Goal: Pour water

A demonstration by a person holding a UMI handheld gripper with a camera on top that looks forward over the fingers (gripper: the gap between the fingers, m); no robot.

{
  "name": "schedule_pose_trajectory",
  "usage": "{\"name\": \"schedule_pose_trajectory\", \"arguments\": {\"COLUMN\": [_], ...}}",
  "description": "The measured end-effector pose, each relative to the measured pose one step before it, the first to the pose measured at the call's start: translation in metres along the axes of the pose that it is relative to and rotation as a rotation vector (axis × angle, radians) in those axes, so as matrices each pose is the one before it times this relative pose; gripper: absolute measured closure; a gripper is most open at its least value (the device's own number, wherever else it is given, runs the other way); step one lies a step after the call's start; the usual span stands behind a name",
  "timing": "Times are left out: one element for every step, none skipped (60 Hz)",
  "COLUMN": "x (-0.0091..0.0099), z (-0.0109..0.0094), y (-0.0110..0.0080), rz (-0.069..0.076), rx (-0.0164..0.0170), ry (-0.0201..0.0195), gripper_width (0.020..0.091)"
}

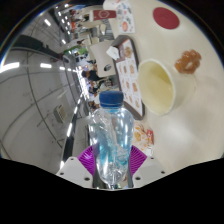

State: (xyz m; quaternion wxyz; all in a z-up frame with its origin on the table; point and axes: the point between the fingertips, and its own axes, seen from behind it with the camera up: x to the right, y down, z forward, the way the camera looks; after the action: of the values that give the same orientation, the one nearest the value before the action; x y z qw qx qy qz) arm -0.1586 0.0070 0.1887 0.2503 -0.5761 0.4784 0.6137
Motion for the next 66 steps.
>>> {"name": "schedule_pose_trajectory", "arguments": {"x": [-0.00377,-0.00407,-0.00445,-0.00492,-0.00550,-0.00955,-0.00912,-0.00456,-0.00415,-0.00502,-0.00489,-0.00466,-0.00345,-0.00282,-0.00534,-0.00248,-0.00141,-0.00045,0.00095,0.00440,0.00343,0.00378,0.00466,0.00601,0.00743,0.00769,0.00877,0.01089,0.01298,0.01020,0.01070,0.01049,0.01033,0.00940,0.00910,0.00795,0.00792,0.00637,0.00626,0.00528,0.00433,0.00446,0.00333,0.00276,0.00186,0.00337,0.00162,0.00174,0.00179,0.00165,-0.00030,0.00126,0.00142,0.00135,0.00126,-0.00004,0.00073,0.00074,0.00101,0.00068,0.00110,0.00123,0.00113,0.00126,0.00092,0.00044], "z": [0.00028,-0.00001,0.00029,0.00039,0.00039,-0.01283,-0.01055,0.00416,0.00314,-0.00078,-0.00151,-0.00226,-0.00191,-0.00235,-0.00764,-0.00133,-0.00258,-0.00260,-0.00279,-0.00652,-0.00117,-0.00267,-0.00265,-0.00247,-0.00209,-0.00224,-0.00192,-0.00554,0.00192,-0.00083,-0.00055,0.00002,0.00017,0.00018,-0.00374,-0.00068,0.00067,0.00091,0.00086,0.00126,0.00133,0.00304,0.00099,0.00085,0.00061,-0.00024,0.00089,0.00117,0.00120,0.00086,0.00553,0.00162,0.00138,0.00120,0.00126,-0.00124,0.00088,0.00041,0.00055,0.00051,0.00039,0.00052,0.00374,-0.00036,-0.00012,-0.00097], "y": [0.00057,0.00042,-0.00083,-0.00213,-0.00306,0.00815,0.00346,-0.00781,-0.00828,-0.00585,-0.00583,-0.00739,-0.00746,-0.00791,-0.00677,-0.00707,-0.00818,-0.00855,-0.00810,-0.01085,-0.00616,-0.00693,-0.00644,-0.00547,-0.00464,-0.00325,-0.00246,-0.00331,-0.00078,-0.00020,0.00109,0.00259,0.00435,0.00487,0.00641,0.00546,0.00733,0.00719,0.00800,0.00876,0.00884,0.01160,0.00894,0.00839,0.00803,0.00786,0.00819,0.00810,0.00793,0.00736,0.00895,0.00623,0.00558,0.00548,0.00519,0.00548,0.00416,0.00393,0.00415,0.00401,0.00420,0.00424,0.00255,0.00476,0.00480,0.00422], "rz": [-0.0414,-0.0431,-0.0450,-0.0478,-0.0519,-0.0536,-0.0537,-0.0583,-0.0583,-0.0631,-0.0639,-0.0651,-0.0646,-0.0643,-0.0603,-0.0592,-0.0555,-0.0530,-0.0513,-0.0481,-0.0485,-0.0455,-0.0436,-0.0416,-0.0419,-0.0418,-0.0415,-0.0419,-0.0386,-0.0400,-0.0385,-0.0367,-0.0342,-0.0318,-0.0284,-0.0252,-0.0199,-0.0172,-0.0146,-0.0115,-0.0087,-0.0092,-0.0066,-0.0053,-0.0045,-0.0061,-0.0042,-0.0045,-0.0040,-0.0033,-0.0027,-0.0037,-0.0045,-0.0037,-0.0016,0.0005,0.0024,0.0043,0.0056,0.0050,0.0033,0.0026,0.0021,0.0008,-0.0024,-0.0035], "rx": [-0.00853,-0.00777,-0.00571,-0.00335,-0.00194,0.00003,0.00072,0.00108,0.00091,0.00201,0.00353,0.00537,0.00610,0.00634,0.00711,0.00655,0.00824,0.00914,0.00859,0.00876,0.00773,0.00773,0.00775,0.00619,0.00384,0.00162,0.00066,0.00195,0.00195,0.00014,-0.00109,-0.00162,-0.00463,-0.00656,-0.00731,-0.00856,-0.01022,-0.01003,-0.01044,-0.01161,-0.01229,-0.01126,-0.01075,-0.00905,-0.00808,-0.00856,-0.01097,-0.01142,-0.01086,-0.00877,-0.00537,-0.00474,-0.00505,-0.00554,-0.00521,-0.00458,-0.00109,-0.00021,-0.00032,-0.00163,-0.00267,-0.00240,-0.00329,-0.00425,-0.00540,-0.00653], "ry": [0.00364,0.00390,0.00406,0.00309,0.00191,0.00066,-0.00088,0.00296,0.00322,0.00190,0.00167,0.00218,0.00308,0.00399,0.00468,0.00656,0.00476,0.00560,0.00667,0.00424,0.00891,0.00932,0.01053,0.01254,0.01381,0.01381,0.01449,0.01466,0.01562,0.01757,0.01767,0.01628,0.01440,0.01295,0.01226,0.01076,0.00940,0.00620,0.00297,0.00121,0.00046,0.00207,0.00057,0.00096,-0.00006,0.00022,-0.00157,-0.00091,-0.00116,-0.00116,-0.00193,-0.00100,-0.00050,0.00005,-0.00065,-0.00120,-0.00169,-0.00127,-0.00109,-0.00152,-0.00116,0.00104,0.00336,0.00151,0.00044,0.00188], "gripper_width": [0.0715,0.0715,0.0716,0.0715,0.0716,0.0717,0.0717,0.0717,0.0714,0.0714,0.0715,0.0714,0.0714,0.0715,0.0715,0.0714,0.0715,0.0714,0.0715,0.0714,0.0714,0.0715,0.0715,0.0716,0.0715,0.0716,0.0715,0.0715,0.0715,0.0714,0.0714,0.0717,0.0716,0.0717,0.0717,0.0716,0.0717,0.0718,0.0718,0.0717,0.0718,0.0712,0.0713,0.0714,0.0711,0.0712,0.0713,0.0713,0.0712,0.0713,0.0711,0.0712,0.0714,0.0713,0.0713,0.0713,0.0712,0.0712,0.0713,0.0712,0.0711,0.0712,0.0712,0.0712,0.0712,0.0711]}}
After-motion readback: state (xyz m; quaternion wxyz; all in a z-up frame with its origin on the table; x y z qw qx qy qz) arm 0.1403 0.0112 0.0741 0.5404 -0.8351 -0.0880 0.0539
